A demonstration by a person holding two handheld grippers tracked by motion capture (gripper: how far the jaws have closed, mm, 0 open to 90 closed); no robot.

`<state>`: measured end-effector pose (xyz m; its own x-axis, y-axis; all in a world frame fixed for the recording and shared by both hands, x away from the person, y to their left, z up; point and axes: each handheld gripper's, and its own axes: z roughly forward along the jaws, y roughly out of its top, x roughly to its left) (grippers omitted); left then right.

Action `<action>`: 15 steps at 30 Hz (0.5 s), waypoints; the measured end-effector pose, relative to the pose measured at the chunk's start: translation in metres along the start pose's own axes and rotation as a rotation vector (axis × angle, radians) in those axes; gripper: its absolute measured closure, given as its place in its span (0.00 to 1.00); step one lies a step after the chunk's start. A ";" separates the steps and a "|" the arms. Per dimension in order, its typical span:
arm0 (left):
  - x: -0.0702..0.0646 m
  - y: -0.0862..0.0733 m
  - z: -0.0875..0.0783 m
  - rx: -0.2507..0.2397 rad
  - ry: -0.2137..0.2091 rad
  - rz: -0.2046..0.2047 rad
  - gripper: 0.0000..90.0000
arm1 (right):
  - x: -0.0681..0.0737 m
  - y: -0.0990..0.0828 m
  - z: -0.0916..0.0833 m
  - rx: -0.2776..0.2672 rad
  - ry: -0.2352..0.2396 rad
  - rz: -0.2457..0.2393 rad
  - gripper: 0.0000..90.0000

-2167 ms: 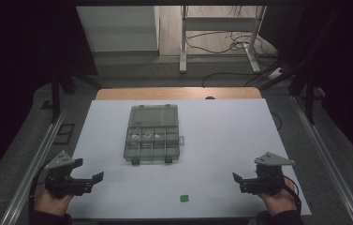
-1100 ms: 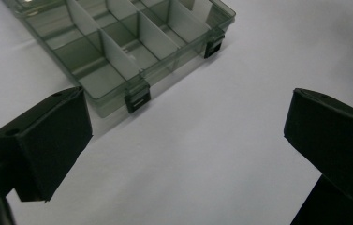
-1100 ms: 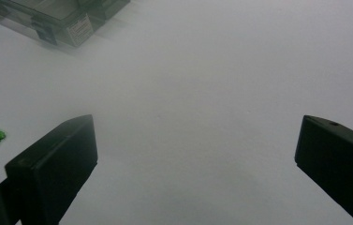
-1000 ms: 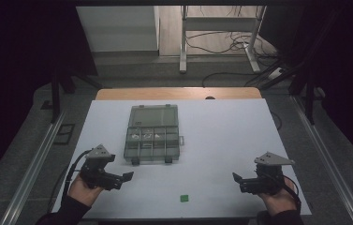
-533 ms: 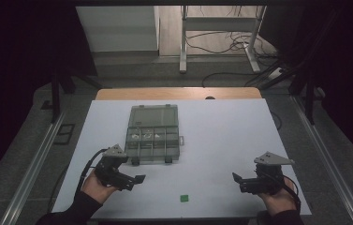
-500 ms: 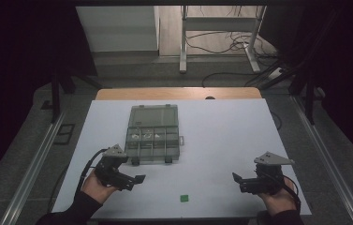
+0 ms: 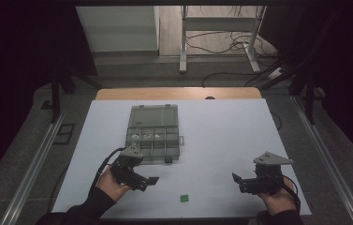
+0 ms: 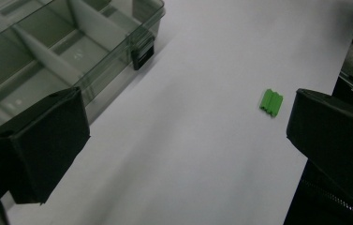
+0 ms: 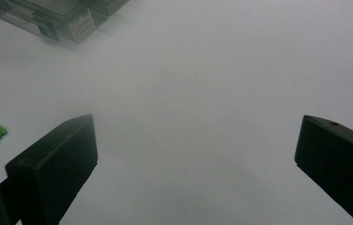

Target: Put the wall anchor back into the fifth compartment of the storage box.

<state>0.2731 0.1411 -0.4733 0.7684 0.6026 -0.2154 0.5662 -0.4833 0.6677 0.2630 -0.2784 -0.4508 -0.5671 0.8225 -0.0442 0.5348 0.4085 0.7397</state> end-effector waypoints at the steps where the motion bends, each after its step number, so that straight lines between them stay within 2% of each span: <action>1: 0.000 0.000 0.000 0.000 0.000 0.000 0.00 | 0.000 0.000 0.000 0.000 0.000 0.000 0.00; 4: -0.002 0.003 0.009 0.006 -0.018 0.006 0.00 | 0.000 0.000 0.000 0.002 0.001 -0.001 0.00; 7: -0.006 0.008 0.018 0.037 -0.047 0.006 0.00 | 0.000 0.000 0.000 0.002 0.003 0.002 0.00; 15: -0.012 0.015 0.027 0.072 -0.081 0.001 0.03 | 0.000 0.000 0.000 0.003 0.004 0.000 0.00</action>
<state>0.2804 0.1096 -0.4797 0.7886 0.5507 -0.2736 0.5835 -0.5298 0.6155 0.2632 -0.2783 -0.4510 -0.5692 0.8212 -0.0417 0.5368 0.4095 0.7377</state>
